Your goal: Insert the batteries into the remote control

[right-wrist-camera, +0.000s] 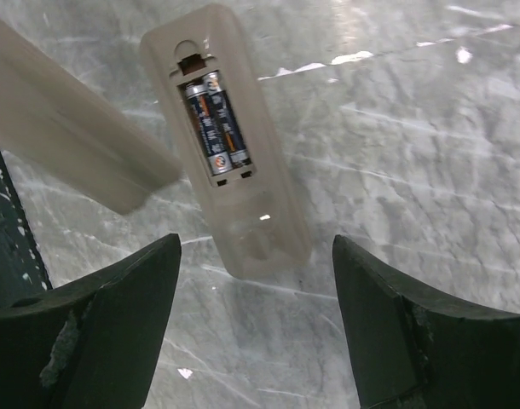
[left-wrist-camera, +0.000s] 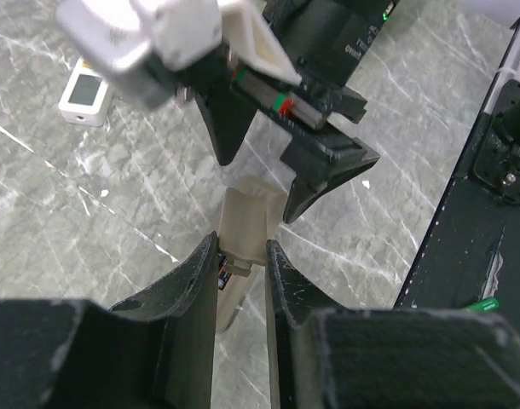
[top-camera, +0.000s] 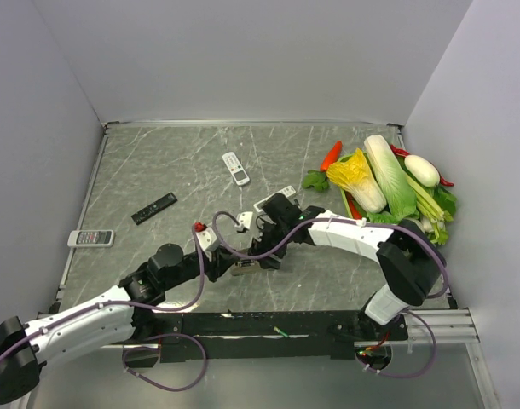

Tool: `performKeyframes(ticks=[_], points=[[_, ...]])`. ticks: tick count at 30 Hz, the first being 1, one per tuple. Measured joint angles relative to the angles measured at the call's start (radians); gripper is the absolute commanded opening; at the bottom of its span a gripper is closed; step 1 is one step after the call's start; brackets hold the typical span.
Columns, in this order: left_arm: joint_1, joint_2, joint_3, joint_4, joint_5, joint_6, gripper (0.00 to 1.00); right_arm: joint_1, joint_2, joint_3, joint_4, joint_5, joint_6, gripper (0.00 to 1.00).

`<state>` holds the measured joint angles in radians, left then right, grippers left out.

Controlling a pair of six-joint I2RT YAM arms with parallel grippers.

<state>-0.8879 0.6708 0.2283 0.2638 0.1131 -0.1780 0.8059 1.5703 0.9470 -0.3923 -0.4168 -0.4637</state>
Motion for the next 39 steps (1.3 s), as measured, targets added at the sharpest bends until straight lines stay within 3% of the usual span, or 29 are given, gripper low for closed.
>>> performKeyframes(ticks=[8, 10, 11, 12, 13, 19, 22, 26, 32, 39], points=[[0.0, 0.021, 0.0, 0.002, 0.01, 0.0, 0.01, 0.043, 0.085, 0.051, -0.051, 0.058, -0.061, 0.65], [0.0, 0.025, 0.0, 0.002, 0.015, 0.0, 0.01, 0.045, 0.107, 0.058, -0.056, 0.077, -0.069, 0.52], [0.0, 0.027, 0.0, 0.003, 0.018, 0.0, 0.01, 0.047, 0.117, 0.061, -0.062, 0.082, -0.072, 0.31], [0.0, 0.029, 0.0, 0.003, 0.021, 0.0, 0.01, 0.047, 0.121, 0.065, -0.064, 0.081, -0.075, 0.22], [0.0, 0.034, 0.0, 0.005, 0.022, 0.001, 0.01, 0.047, 0.119, 0.073, -0.071, 0.081, -0.08, 0.19], [0.0, 0.075, 0.0, 0.018, 0.039, 0.005, 0.01, 0.049, 0.112, 0.092, -0.067, 0.121, -0.1, 0.2], [0.0, 0.088, 0.0, 0.02, 0.047, 0.005, 0.01, 0.049, 0.112, 0.091, -0.083, 0.141, -0.111, 0.29], [0.0, 0.08, 0.0, 0.019, 0.047, 0.005, 0.01, 0.049, 0.111, 0.091, -0.104, 0.143, -0.119, 0.55], [0.0, 0.007, 0.0, 0.022, 0.047, 0.006, 0.01, 0.052, 0.107, 0.091, -0.126, 0.112, -0.13, 0.67], [0.0, -0.005, 0.0, 0.023, 0.047, 0.008, 0.01, 0.073, 0.103, 0.091, -0.127, 0.106, -0.064, 0.73]])
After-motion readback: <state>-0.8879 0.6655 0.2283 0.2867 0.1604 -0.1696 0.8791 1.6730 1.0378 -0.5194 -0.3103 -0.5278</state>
